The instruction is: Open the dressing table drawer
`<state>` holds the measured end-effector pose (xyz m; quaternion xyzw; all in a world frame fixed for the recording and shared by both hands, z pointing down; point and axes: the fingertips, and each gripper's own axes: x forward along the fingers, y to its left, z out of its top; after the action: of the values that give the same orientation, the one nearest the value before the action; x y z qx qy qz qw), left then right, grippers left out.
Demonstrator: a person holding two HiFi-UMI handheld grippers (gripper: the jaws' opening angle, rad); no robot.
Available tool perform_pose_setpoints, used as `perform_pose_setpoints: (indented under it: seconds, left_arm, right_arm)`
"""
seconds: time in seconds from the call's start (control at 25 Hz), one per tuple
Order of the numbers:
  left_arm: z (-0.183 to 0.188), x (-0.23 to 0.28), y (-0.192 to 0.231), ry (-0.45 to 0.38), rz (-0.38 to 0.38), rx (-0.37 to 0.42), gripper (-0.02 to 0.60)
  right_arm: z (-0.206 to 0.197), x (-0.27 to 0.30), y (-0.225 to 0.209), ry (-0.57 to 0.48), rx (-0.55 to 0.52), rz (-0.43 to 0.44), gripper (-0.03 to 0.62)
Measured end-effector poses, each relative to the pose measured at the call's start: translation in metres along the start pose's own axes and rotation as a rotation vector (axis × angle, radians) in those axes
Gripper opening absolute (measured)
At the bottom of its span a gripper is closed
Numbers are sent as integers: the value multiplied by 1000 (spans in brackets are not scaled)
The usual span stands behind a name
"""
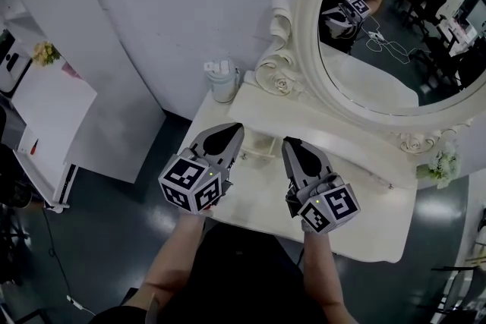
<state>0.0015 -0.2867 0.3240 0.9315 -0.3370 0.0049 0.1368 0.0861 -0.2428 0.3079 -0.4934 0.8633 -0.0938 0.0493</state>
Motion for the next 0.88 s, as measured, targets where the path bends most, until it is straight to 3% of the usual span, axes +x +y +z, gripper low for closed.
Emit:
perform_pose_setpoints:
  seconds: [0.52, 0.88]
  left_arm:
    - [28, -10, -5, -51, -17, 21, 3]
    - [27, -13, 0, -47, -9, 16, 3]
  right_arm:
    - [22, 4, 15, -32, -39, 19, 5]
    - [17, 8, 20, -19, -36, 43, 5]
